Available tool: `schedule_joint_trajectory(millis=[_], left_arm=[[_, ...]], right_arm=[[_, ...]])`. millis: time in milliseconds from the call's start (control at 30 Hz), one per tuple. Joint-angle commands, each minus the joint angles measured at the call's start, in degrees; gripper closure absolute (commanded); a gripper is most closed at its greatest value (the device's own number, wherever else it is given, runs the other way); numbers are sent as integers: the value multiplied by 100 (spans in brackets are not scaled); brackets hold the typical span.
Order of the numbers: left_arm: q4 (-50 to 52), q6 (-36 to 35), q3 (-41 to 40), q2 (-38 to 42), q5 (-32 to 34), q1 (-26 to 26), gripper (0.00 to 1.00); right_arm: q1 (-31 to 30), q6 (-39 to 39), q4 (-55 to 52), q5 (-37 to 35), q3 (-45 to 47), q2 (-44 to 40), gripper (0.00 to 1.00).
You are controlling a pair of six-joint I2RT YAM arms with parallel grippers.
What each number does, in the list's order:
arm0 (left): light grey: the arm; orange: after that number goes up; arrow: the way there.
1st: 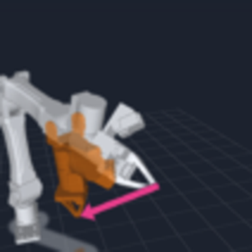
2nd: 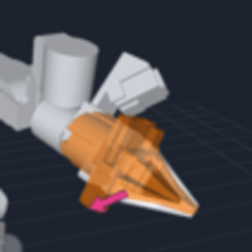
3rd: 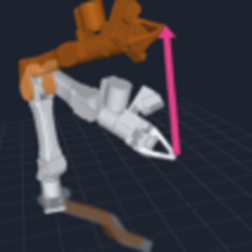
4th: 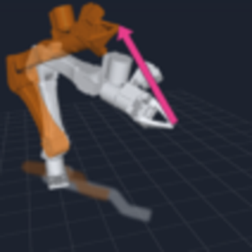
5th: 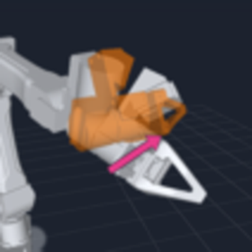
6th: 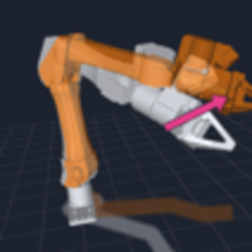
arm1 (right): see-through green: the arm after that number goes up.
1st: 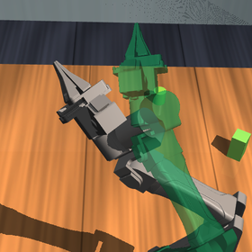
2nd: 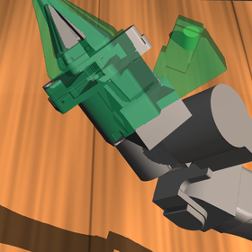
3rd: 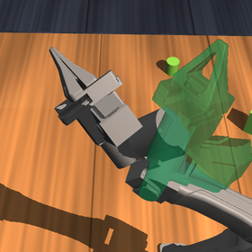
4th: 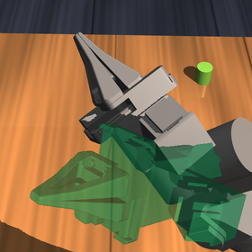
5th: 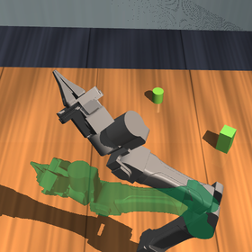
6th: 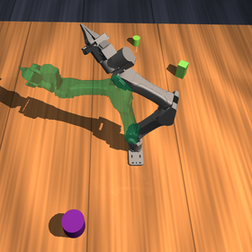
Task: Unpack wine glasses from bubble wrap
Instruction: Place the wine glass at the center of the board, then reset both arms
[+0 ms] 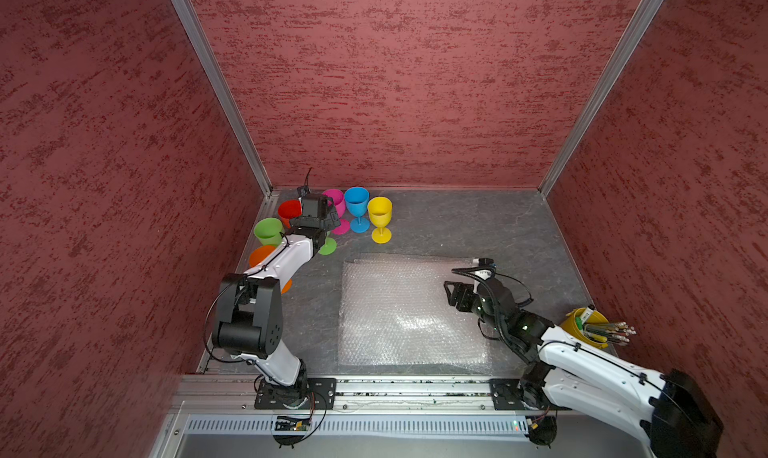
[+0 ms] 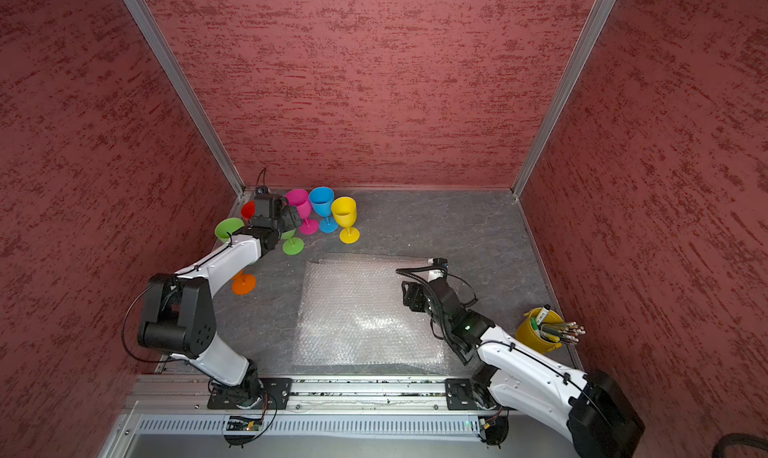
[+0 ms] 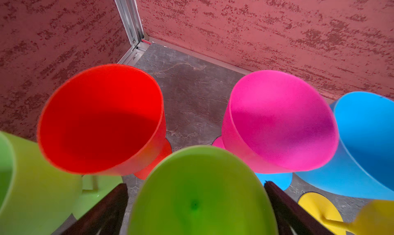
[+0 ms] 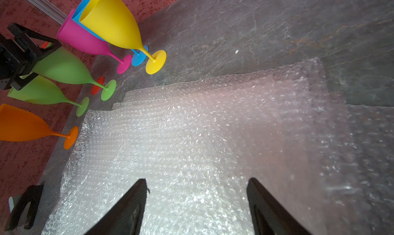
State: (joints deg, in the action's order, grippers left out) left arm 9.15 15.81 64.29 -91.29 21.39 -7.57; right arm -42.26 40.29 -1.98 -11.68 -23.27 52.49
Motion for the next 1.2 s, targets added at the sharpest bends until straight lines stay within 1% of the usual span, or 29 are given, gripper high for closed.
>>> schedule_joint_trajectory(millis=[0, 33, 67, 100, 200, 233, 333, 367, 400, 433, 467, 500, 533, 600, 633, 667, 700, 733, 800, 833, 900, 933, 967, 1000, 1033, 1100, 1133, 1167], left_arm=[[180, 169, 4, 713, 301, -157, 0], [208, 199, -70, 947, 320, -211, 0], [218, 218, -163, 1148, 326, -264, 0], [211, 214, -290, 1412, 382, -350, 0], [277, 293, -653, 2171, 647, -641, 0], [285, 294, -814, 2457, 554, -720, 0], [-13, 260, -1568, 3412, -218, -802, 0], [-277, 281, -1952, 3764, -234, -891, 0], [-673, 262, -2454, 4198, -69, -1054, 0], [-960, 203, -2941, 4553, 239, -1202, 0], [-1048, 143, -3264, 4819, 445, -1261, 0], [-1079, -19, -3574, 5021, 452, -1244, 0], [-1187, -341, -3866, 5120, 313, -1187, 0], [-1266, -1153, -4200, 5116, -44, -1128, 0], [-1355, -1418, -4369, 5032, 9, -1079, 0], [-1451, -1538, -4477, 4940, 60, -988, 0], [-1502, -1435, -4609, 4849, 122, -820, 0], [-1576, -1280, -4696, 4752, -53, -585, 0], [-2029, -1293, -4863, 4569, -879, -115, 0], [-2298, -1248, -4965, 4394, -1125, 82, 0], [-2874, -972, -5125, 3972, -1163, 395, 0], [-2969, -973, -5101, 3819, -1266, 517, 0], [-3214, -1127, -5091, 3631, -1455, 591, 0], [-3691, -1190, -5131, 3400, -1460, 604, 0], [-4164, -1256, -5168, 3193, -1434, 603, 0], [-4603, -1395, -5062, 2756, -1359, 612, 0], [-4751, -1491, -4983, 2548, -1399, 618, 0], [-4853, -1582, -4881, 2341, -1440, 606, 0]], right_arm=[[16, -114, -195, -170, -354, -167, 21], [12, -171, -298, -202, -447, -201, 15], [16, -221, -400, -231, -539, -232, 5], [16, -279, -531, -317, -644, -279, 1], [16, -531, -921, -718, -998, -555, 1], [10, -673, -1026, -864, -1118, -700, 1], [11, -1056, -1081, -1166, -1395, -1200, 1], [10, -1156, -1031, -1319, -1436, -1352, 1], [13, -1339, -948, -1482, -1440, -1496, 1], [16, -1558, -850, -1724, -1383, -1635, 1], [15, -1761, -708, -1975, -1260, -1738, 1], [16, -2110, -400, -2244, -1042, -1872, 1], [16, -2507, -67, -2418, -816, -2022, 1], [16, -3233, 496, -2448, -404, -2252, 1], [16, -3566, 849, -2439, -147, -2354, 1], [16, -3750, 1161, -2443, 69, -2431, 1], [16, -3912, 1644, -2457, 369, -2514, 2], [16, -4144, 2219, -2506, 721, -2571, 1], [26, -4729, 3562, -2645, 1457, -2543, 2], [87, -5014, 4363, -2812, 1844, -2412, 2], [330, -5561, 5308, -2894, 2300, -2021, 1], [534, -5502, 5502, -2904, 2374, -1749, 2], [883, -5285, 5628, -2843, 2403, -1408, 2], [1247, -5021, 5721, -2722, 2432, -1080, 2], [1552, -4837, 5855, -2524, 2476, -798, 2], [2162, -4569, 6130, -2022, 2486, -167, 1], [2344, -4500, 6287, -1911, 2467, 148, 1], [2471, -4474, 6473, -1948, 2379, 417, 1]])
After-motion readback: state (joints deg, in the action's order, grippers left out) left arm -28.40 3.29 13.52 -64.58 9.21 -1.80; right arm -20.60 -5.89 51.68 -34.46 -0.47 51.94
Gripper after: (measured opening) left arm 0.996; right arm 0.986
